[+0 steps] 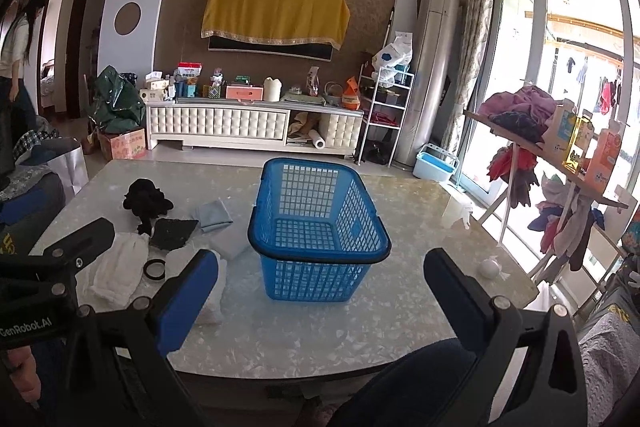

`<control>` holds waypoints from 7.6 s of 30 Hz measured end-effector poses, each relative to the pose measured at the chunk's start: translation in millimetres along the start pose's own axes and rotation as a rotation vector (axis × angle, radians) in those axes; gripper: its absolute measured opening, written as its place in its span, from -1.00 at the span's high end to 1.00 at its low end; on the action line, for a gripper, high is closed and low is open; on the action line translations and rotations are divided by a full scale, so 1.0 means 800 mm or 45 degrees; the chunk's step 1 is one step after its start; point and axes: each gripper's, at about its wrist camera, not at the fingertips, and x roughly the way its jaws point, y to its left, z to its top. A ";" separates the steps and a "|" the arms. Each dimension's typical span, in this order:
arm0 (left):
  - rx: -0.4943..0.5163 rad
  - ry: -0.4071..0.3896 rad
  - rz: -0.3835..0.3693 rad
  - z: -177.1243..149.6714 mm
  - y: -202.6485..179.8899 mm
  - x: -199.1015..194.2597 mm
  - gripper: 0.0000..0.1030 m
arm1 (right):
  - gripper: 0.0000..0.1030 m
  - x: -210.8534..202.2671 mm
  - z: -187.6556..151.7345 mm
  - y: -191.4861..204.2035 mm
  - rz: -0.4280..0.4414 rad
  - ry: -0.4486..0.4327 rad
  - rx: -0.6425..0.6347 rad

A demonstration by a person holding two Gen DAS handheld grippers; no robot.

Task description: Organize soft objects

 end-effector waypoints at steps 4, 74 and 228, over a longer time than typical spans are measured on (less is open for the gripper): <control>-0.004 0.010 -0.004 0.000 0.000 0.002 -1.00 | -1.00 0.001 0.000 0.002 -0.002 0.014 -0.001; 0.000 0.855 0.106 -0.073 0.205 0.228 -1.00 | -0.73 0.223 -0.029 0.176 0.538 0.869 -0.259; 0.272 0.564 -0.545 0.175 -0.121 0.269 0.61 | -1.00 0.181 0.050 -0.157 0.254 0.646 0.137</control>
